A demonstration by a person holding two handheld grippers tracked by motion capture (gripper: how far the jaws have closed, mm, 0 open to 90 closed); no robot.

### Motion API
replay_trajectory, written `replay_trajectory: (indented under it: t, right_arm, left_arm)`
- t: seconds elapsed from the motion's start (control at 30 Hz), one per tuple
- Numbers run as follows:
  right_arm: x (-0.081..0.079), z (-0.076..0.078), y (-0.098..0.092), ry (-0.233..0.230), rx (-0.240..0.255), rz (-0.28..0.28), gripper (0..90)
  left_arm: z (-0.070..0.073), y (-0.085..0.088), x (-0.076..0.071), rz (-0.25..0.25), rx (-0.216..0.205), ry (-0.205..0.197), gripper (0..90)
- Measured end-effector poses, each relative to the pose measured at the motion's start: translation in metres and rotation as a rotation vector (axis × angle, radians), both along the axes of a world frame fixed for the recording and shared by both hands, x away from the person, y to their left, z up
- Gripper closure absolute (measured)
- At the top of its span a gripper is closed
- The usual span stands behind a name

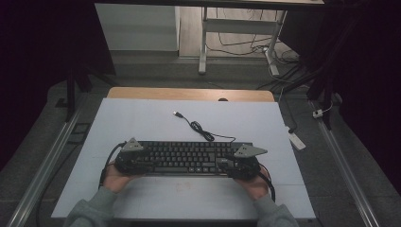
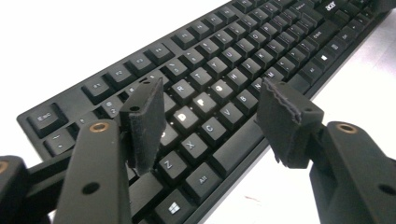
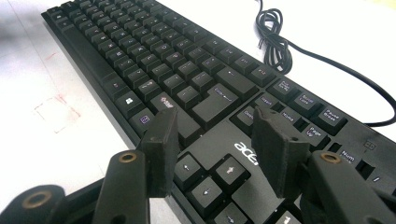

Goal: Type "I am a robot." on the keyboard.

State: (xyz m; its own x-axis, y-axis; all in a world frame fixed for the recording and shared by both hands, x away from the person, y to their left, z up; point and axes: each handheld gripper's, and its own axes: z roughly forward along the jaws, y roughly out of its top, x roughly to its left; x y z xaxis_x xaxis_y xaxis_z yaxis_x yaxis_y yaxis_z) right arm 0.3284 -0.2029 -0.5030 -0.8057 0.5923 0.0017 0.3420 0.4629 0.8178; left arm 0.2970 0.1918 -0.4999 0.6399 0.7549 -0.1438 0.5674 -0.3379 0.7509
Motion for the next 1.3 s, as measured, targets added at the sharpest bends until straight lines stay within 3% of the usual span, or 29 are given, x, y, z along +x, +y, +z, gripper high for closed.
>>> replay_trajectory:
  t: [0.53, 0.83, 0.97, 1.3]
  right_arm:
    - [-0.002, 0.001, -0.003, -0.004, 0.008, -0.004, 51.5]
    - [-0.003, 0.001, -0.005, -0.004, 0.001, -0.006, 51.5]
    - [-0.002, 0.0, -0.004, -0.003, -0.001, -0.001, 51.5]
    - [-0.002, -0.001, -0.003, -0.003, -0.004, 0.002, 51.5]
  left_arm:
    - [0.004, 0.015, 0.002, 0.051, -0.003, -0.007, 36.3]
    - [0.001, 0.018, 0.004, 0.067, 0.031, -0.009, 41.8]
    - [-0.001, 0.021, 0.005, 0.066, 0.036, -0.01, 51.5]
    - [-0.008, 0.02, 0.009, 0.051, 0.088, 0.024, 88.8]
